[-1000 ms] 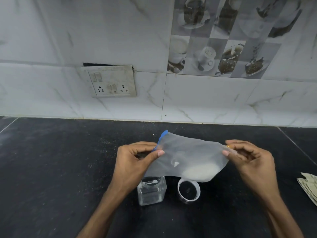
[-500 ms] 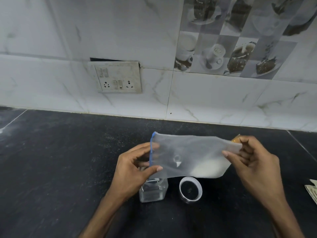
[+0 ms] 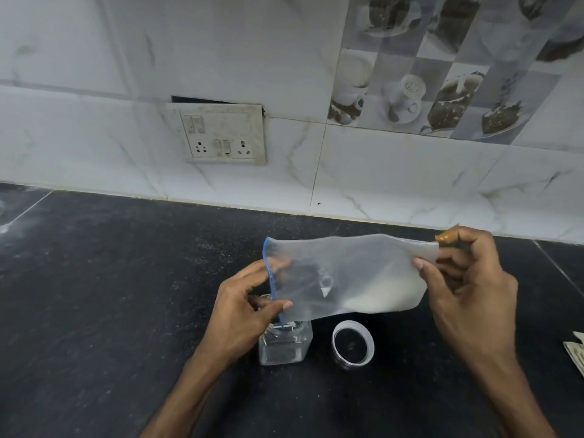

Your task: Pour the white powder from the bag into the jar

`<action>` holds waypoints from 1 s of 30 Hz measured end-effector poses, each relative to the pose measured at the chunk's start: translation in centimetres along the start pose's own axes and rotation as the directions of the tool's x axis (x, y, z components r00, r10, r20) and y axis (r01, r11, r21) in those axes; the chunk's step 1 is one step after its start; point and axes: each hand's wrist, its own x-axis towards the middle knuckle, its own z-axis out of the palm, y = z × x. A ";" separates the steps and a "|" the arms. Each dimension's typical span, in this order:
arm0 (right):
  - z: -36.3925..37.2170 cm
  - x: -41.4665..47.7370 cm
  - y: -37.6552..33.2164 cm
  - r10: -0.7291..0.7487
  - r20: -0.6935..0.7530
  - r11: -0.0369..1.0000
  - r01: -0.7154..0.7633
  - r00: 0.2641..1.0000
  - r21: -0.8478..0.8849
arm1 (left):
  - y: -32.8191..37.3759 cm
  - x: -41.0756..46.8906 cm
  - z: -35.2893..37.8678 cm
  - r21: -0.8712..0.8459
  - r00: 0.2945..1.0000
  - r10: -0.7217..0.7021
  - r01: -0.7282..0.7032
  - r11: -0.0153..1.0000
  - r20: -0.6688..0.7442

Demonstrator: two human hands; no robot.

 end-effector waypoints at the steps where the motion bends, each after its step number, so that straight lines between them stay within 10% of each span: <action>1: 0.1 0.0 -0.1 -0.010 -0.005 1.000 0.010 1.000 -0.002 | 0.0 0.0 0.0 0.011 1.000 0.004 -0.004 1.000 -0.010; 30: 1.0 0.6 -0.6 -0.123 -0.093 0.987 0.132 0.988 0.089 | -0.6 -0.2 0.1 0.024 0.993 0.062 -0.060 0.998 -0.097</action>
